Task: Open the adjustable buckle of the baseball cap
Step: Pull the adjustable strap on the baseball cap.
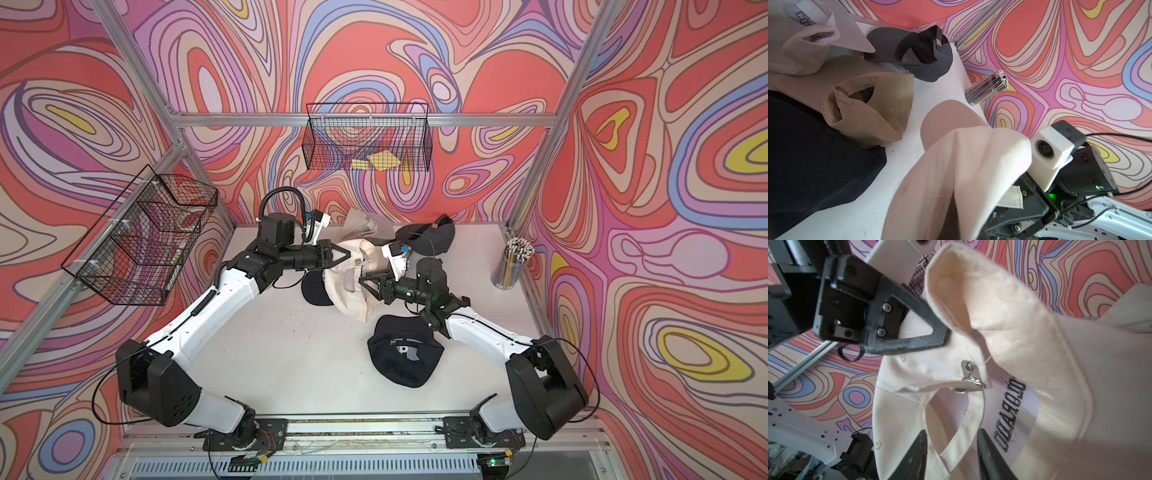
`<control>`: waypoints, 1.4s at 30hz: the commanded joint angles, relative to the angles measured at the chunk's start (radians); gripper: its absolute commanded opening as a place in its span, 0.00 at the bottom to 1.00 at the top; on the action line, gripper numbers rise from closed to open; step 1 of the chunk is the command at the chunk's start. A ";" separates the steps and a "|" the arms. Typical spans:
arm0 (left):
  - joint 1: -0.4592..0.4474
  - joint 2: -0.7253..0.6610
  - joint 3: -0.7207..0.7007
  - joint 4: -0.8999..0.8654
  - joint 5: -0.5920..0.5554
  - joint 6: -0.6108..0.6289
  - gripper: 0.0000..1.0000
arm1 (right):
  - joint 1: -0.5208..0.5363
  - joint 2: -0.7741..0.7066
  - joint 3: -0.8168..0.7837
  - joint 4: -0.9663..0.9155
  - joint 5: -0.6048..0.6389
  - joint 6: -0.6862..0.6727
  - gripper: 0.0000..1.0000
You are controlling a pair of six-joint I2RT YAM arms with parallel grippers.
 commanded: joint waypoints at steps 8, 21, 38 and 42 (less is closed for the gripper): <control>0.007 0.017 -0.008 0.106 0.074 -0.038 0.00 | -0.032 0.056 -0.022 0.135 -0.098 0.092 0.38; 0.006 0.053 -0.004 0.134 0.130 -0.071 0.00 | -0.040 0.070 -0.022 0.163 -0.105 0.090 0.38; 0.006 0.063 -0.015 0.191 0.184 -0.101 0.00 | -0.059 0.088 -0.030 0.181 -0.074 0.090 0.43; 0.006 0.062 -0.020 0.202 0.188 -0.106 0.00 | -0.061 0.089 -0.036 0.216 -0.098 0.095 0.42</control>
